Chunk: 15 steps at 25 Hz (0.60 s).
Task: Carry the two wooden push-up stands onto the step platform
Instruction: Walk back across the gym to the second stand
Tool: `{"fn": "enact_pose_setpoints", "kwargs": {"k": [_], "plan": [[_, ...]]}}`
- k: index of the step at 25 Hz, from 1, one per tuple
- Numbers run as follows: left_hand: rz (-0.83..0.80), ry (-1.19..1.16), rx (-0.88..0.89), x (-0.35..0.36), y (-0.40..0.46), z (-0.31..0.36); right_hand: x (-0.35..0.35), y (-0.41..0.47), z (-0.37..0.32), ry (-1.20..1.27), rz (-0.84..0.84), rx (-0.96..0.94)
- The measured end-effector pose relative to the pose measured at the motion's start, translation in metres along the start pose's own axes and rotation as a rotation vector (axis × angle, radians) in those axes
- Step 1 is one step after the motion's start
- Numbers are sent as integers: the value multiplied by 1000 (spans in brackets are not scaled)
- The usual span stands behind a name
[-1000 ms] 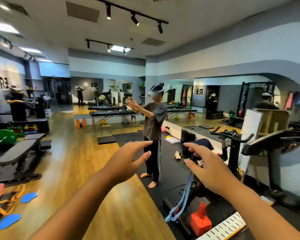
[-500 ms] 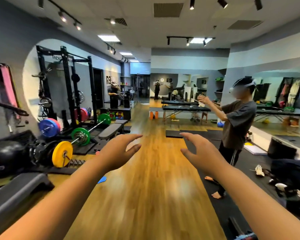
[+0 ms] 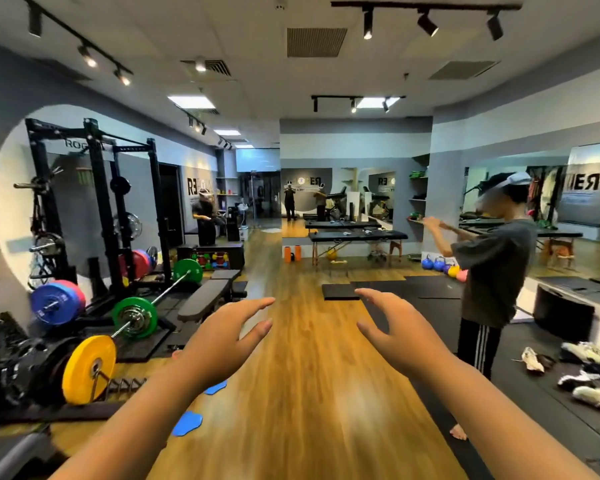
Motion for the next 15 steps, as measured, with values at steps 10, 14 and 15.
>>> {"fn": "enact_pose_setpoints", "kwargs": {"k": [10,14,15], "plan": [[-46,-15,25,121,174,-150,167,182,99,-26,-73,28],[-50,21,-13,156,261,-215,213,283,151,-25,-82,23],[-34,24,-25,163,286,-233,227,311,164,-22,-83,18]]}}
Point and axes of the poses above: each hand's wrist, its own y-axis towards the middle knuckle, its own x-axis out of the palm, z = x × y, the point moved 10 cm from there along y, towards the middle knuckle, and after that the axes turned 5 degrees about z, right-handed, at the moved point
